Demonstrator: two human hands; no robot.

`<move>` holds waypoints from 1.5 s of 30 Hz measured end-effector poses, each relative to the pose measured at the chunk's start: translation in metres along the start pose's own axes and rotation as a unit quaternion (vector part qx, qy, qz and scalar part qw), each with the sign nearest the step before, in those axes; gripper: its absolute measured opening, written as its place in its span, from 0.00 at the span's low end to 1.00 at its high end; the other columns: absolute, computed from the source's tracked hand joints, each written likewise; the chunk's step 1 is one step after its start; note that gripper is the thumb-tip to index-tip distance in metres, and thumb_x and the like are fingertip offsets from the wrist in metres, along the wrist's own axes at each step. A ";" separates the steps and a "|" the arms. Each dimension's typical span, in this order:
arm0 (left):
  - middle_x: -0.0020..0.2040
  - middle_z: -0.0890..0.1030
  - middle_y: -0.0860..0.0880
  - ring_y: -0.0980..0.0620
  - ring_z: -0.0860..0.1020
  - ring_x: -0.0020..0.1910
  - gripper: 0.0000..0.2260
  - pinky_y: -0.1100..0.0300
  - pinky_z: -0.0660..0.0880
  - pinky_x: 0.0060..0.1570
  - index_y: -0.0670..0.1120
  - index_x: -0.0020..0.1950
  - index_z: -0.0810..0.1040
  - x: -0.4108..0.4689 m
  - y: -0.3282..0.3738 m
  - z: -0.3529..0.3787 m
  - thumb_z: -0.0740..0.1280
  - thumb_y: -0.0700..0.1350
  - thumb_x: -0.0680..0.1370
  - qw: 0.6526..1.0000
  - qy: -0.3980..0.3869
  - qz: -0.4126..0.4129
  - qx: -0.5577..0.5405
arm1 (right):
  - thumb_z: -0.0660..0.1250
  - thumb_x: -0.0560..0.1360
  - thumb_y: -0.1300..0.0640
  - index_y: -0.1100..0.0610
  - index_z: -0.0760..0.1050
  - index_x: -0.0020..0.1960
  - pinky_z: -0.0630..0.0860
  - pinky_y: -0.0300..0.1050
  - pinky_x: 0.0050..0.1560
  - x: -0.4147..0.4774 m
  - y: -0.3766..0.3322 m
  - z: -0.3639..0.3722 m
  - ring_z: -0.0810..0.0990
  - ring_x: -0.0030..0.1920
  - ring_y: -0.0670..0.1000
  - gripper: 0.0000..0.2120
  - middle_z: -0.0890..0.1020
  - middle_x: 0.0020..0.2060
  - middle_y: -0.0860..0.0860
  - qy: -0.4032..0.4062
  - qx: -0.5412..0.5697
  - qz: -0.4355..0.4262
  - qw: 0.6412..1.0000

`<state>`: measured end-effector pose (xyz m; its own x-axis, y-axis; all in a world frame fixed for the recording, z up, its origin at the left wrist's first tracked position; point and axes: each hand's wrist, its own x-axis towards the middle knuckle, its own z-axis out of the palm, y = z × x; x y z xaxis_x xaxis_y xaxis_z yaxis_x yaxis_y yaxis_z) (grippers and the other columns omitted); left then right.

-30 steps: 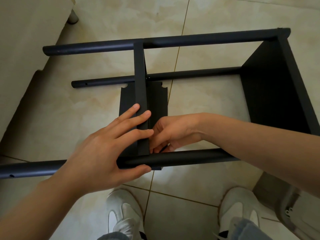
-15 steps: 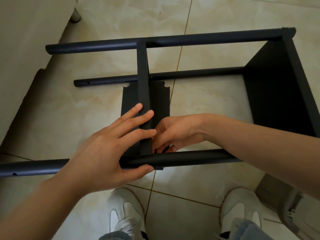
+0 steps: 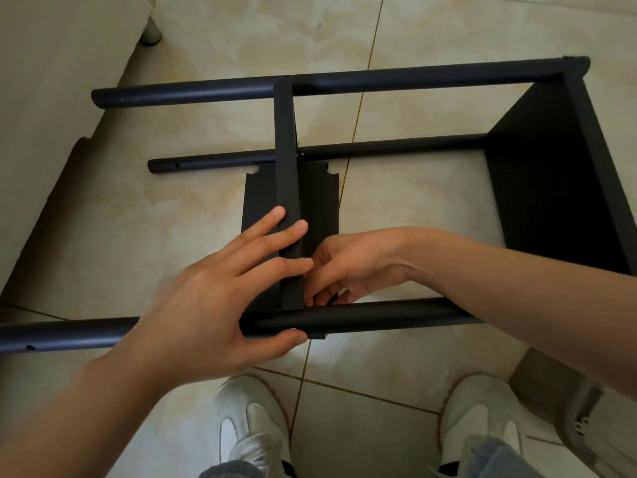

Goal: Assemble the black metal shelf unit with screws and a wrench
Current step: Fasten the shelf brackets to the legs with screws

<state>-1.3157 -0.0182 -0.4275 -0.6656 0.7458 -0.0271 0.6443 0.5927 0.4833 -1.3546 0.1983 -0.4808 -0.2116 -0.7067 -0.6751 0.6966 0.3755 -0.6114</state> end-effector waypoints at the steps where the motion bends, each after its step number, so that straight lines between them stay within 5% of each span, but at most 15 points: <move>1: 0.79 0.64 0.56 0.55 0.54 0.81 0.28 0.54 0.75 0.59 0.56 0.70 0.73 0.000 0.000 0.000 0.64 0.67 0.73 1.000 0.000 0.000 0.003 | 0.66 0.79 0.61 0.58 0.82 0.47 0.80 0.44 0.49 0.000 0.000 0.000 0.82 0.47 0.52 0.06 0.83 0.44 0.54 0.000 0.001 0.000 1.000; 12: 0.79 0.64 0.57 0.55 0.54 0.81 0.28 0.51 0.78 0.58 0.58 0.70 0.72 0.000 0.001 0.000 0.65 0.67 0.73 1.000 0.001 -0.002 -0.004 | 0.65 0.79 0.63 0.63 0.79 0.54 0.78 0.48 0.57 -0.002 0.001 0.000 0.80 0.51 0.54 0.07 0.82 0.47 0.56 0.002 -0.002 -0.009 1.000; 26: 0.79 0.63 0.58 0.56 0.53 0.81 0.28 0.54 0.75 0.58 0.58 0.70 0.72 -0.001 0.000 0.000 0.64 0.68 0.73 1.000 -0.004 -0.002 -0.005 | 0.66 0.79 0.59 0.57 0.82 0.50 0.80 0.49 0.56 0.004 0.005 -0.001 0.83 0.50 0.54 0.06 0.84 0.47 0.56 -0.017 0.005 0.008 1.000; 32: 0.79 0.63 0.58 0.56 0.53 0.81 0.29 0.57 0.74 0.58 0.58 0.71 0.72 0.000 0.000 0.000 0.64 0.68 0.73 1.000 -0.005 0.001 -0.006 | 0.65 0.80 0.60 0.64 0.77 0.62 0.76 0.57 0.63 0.005 0.004 0.002 0.82 0.54 0.56 0.12 0.82 0.52 0.58 -0.019 0.003 0.003 1.000; 40: 0.79 0.63 0.58 0.57 0.53 0.81 0.29 0.54 0.77 0.58 0.58 0.71 0.72 -0.001 0.000 0.000 0.64 0.69 0.73 1.000 -0.005 -0.002 -0.008 | 0.64 0.80 0.63 0.60 0.81 0.50 0.79 0.47 0.52 0.002 0.004 0.000 0.82 0.48 0.52 0.06 0.83 0.46 0.55 -0.009 0.016 -0.002 1.000; 45: 0.79 0.62 0.59 0.57 0.53 0.81 0.29 0.55 0.75 0.59 0.59 0.71 0.71 -0.001 -0.001 0.000 0.63 0.69 0.73 1.000 -0.008 0.000 -0.009 | 0.63 0.81 0.62 0.62 0.80 0.55 0.79 0.49 0.54 0.003 0.005 0.000 0.82 0.52 0.54 0.08 0.82 0.50 0.58 -0.016 0.014 -0.003 1.000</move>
<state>-1.3157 -0.0196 -0.4279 -0.6601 0.7501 -0.0409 0.6366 0.5875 0.4995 -1.3516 0.1980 -0.4854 -0.1938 -0.7277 -0.6579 0.7148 0.3546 -0.6028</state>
